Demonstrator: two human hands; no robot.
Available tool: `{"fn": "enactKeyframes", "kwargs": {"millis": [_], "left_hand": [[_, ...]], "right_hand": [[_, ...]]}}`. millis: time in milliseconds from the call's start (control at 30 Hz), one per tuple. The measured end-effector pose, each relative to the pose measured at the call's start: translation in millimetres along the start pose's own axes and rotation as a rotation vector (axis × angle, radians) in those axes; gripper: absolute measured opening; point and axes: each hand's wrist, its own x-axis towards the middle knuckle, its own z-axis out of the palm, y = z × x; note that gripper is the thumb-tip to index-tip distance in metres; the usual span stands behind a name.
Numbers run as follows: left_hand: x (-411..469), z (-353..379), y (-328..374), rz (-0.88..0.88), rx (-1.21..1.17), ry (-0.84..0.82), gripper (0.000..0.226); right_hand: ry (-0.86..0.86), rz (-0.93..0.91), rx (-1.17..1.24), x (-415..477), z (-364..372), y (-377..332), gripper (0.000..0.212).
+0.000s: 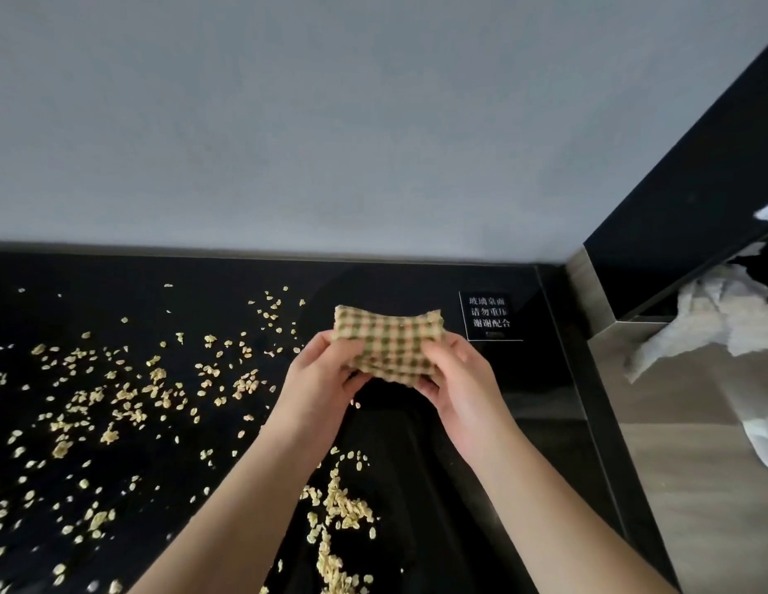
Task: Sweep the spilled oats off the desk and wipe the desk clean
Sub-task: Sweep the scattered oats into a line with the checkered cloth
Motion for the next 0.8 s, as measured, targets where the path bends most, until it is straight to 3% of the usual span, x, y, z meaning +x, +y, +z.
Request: {"fn": "enactKeyframes", "kwargs": {"millis": [100,233,300,367,467,533,667,800], "left_hand": [[13,12,6,0.048,-0.142,0.121,0.023],[49,8,30,0.287,0.207,0.444,0.011],[73,5,40,0.454,0.549,0.535,0.005],[98,1,34,0.644,1.042,0.515,0.020],[127,-8,11,0.701,1.652,0.403,0.033],[138,-12,-2,0.688,1.862,0.353,0.040],[147,2,-7,0.785,1.921,0.221,0.045],[152,-4,9,0.653,1.927,0.323,0.050]], "right_hand": [[0.020,-0.044,-0.381,18,-8,2,0.014],[0.099,-0.468,-1.017,74,-29,0,0.028],[0.065,-0.573,-1.280,107,-30,1,0.038],[0.036,-0.639,-1.477,132,-26,8,0.043],[0.066,-0.733,-1.555,144,-26,16,0.044],[0.084,-0.765,-1.560,145,-27,18,0.044],[0.077,-0.758,-1.590,147,-27,20,0.046],[0.078,-0.775,-1.590,147,-28,20,0.045]]}}
